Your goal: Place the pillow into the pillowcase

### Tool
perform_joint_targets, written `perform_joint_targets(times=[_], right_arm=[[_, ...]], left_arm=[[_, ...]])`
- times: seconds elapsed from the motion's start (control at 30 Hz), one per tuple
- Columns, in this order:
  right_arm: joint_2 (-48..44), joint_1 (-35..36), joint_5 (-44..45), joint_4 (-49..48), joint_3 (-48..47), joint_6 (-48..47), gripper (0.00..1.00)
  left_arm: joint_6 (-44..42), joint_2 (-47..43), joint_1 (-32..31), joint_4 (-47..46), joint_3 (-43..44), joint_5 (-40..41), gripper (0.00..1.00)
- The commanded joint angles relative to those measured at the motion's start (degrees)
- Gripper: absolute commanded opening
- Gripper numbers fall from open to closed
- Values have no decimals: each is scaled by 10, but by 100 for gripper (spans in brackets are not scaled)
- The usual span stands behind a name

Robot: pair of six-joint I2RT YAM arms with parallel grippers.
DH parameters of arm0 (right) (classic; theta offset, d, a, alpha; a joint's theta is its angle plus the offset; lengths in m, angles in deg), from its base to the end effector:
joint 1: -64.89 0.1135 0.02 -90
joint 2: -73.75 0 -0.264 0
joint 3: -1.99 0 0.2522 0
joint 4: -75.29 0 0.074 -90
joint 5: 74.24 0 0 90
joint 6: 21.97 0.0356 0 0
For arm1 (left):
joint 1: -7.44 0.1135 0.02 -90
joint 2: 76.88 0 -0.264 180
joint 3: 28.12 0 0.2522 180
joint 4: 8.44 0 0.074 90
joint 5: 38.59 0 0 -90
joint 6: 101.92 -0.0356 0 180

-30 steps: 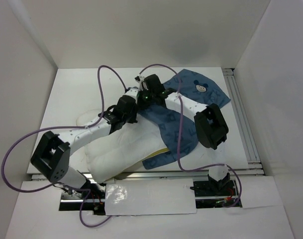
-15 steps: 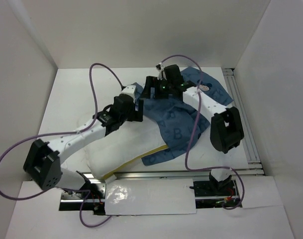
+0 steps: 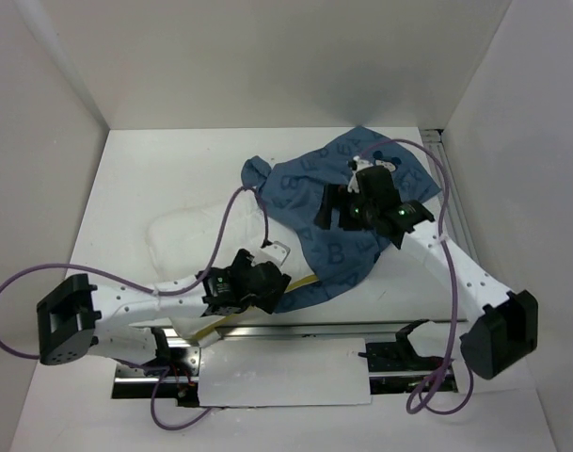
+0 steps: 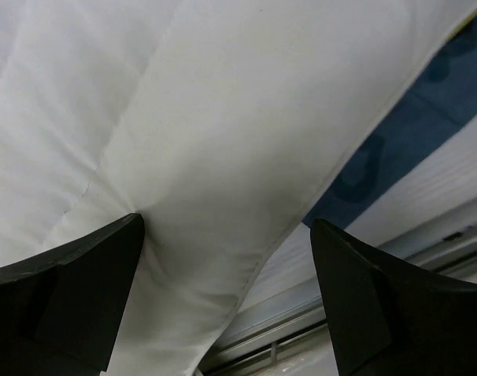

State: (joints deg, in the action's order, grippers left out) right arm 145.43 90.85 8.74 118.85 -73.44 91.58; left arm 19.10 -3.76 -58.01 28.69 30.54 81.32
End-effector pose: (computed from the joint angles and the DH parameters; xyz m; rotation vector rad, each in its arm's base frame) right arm 0.2432 0.1233 0.3106 -0.1159 2.3269 0.5864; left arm 0.1211 -0.2225 0.2210 0.4794 2.2751 -0.1896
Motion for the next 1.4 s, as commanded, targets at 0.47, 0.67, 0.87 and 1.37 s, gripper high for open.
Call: perform_joint_targets(times=[0.47,0.67,0.87,1.37], right_arm=[[-123,89,64,125,137,6,75],[-45,137,187,58,144,25,75],[15,143,357,14,105,68,75],[-27,148,270,-64,97,-16,0]], left_arm=[[128,120,2,76,211,157,0],[112,139,10,91,264,177,0],[129,164,16,136,283,189,0],[115,194,53,142,347,132,0]])
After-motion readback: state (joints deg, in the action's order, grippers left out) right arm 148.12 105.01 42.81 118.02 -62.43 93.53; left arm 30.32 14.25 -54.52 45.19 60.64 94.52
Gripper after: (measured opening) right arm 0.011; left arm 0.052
